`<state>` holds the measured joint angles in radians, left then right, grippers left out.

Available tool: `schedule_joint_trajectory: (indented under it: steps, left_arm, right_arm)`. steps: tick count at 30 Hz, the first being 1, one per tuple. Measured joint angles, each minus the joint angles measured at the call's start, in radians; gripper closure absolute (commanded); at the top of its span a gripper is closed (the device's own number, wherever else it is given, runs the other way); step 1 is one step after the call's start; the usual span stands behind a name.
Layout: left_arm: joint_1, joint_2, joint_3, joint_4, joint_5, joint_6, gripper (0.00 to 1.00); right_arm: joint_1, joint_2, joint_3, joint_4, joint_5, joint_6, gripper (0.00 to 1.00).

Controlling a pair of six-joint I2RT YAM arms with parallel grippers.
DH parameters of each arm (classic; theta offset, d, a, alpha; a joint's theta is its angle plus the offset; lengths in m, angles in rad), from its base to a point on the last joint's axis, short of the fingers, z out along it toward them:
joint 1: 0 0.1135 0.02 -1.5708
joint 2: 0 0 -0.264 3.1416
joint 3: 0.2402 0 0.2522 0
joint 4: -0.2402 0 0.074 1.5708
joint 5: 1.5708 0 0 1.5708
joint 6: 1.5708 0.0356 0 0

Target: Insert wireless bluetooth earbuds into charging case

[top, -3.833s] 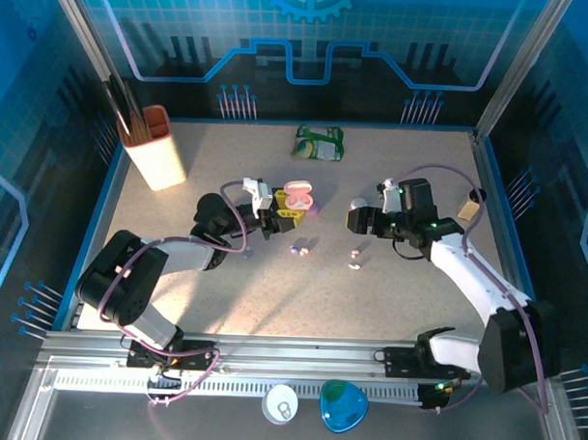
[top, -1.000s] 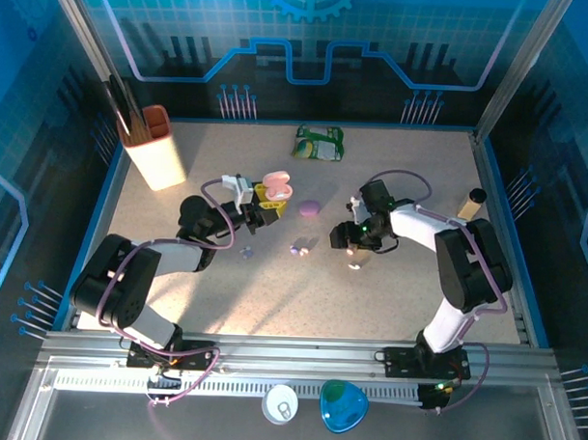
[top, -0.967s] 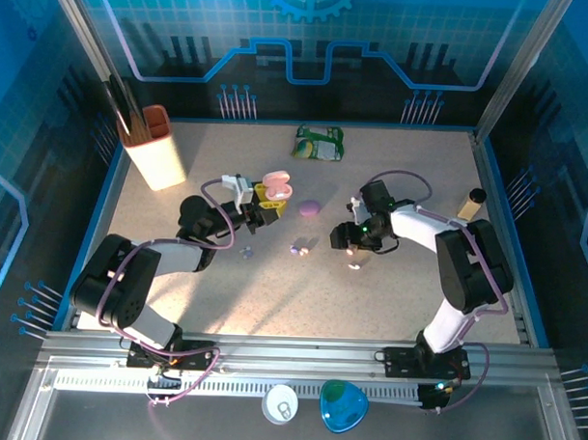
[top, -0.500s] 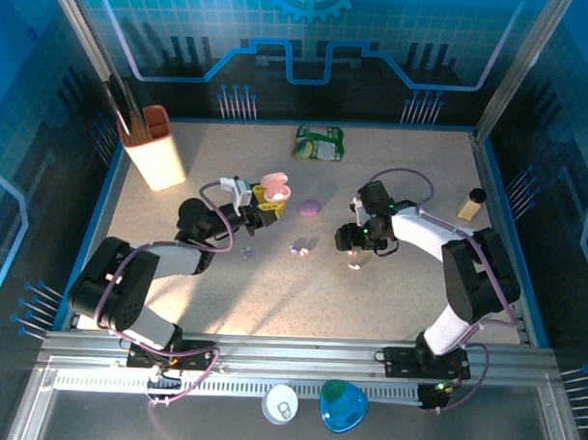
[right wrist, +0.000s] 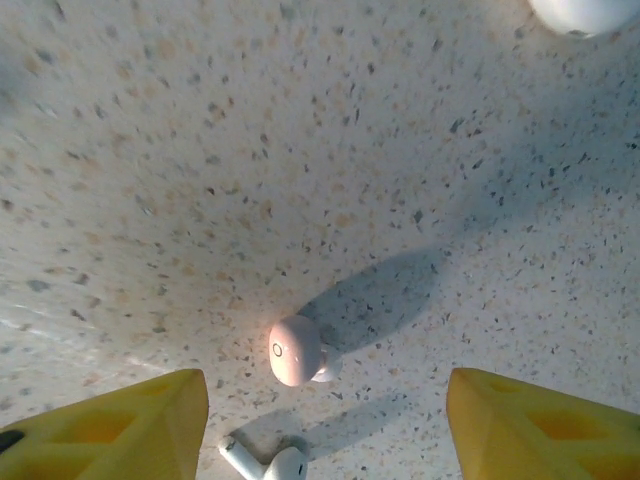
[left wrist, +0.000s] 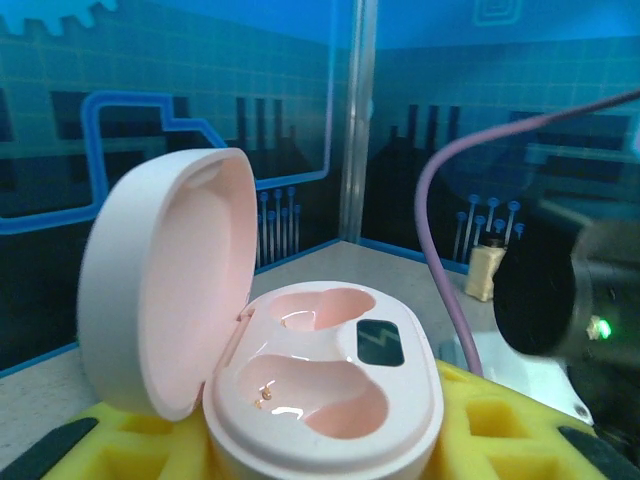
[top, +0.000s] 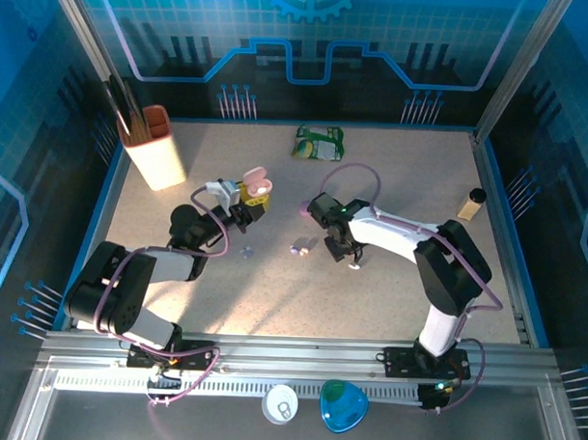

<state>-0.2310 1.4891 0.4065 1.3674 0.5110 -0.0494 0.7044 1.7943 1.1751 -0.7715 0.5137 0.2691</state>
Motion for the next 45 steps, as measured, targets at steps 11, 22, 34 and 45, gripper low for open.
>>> schedule_joint_trajectory:
  steps: [11,22,34,45]
  left_arm:
    - [0.0,0.0,-0.002,0.0,-0.022,0.0,0.8]
    - [0.0,0.0,-0.002,0.0,-0.022,0.0,0.79]
    - [0.0,0.0,-0.002,0.0,-0.02,0.0,0.8]
    - [0.0,0.035,-0.002,0.0,0.027,0.0,0.81]
  right_arm:
    - [0.023,0.108,0.054,-0.063,0.066,0.045,0.56]
    - [0.026,0.151,0.08,-0.077,0.068,0.045,0.61]
    - [0.025,0.168,0.084,-0.077,0.085,0.048,0.82]
    - [-0.022,0.098,0.046,-0.036,-0.01,0.053,0.82]
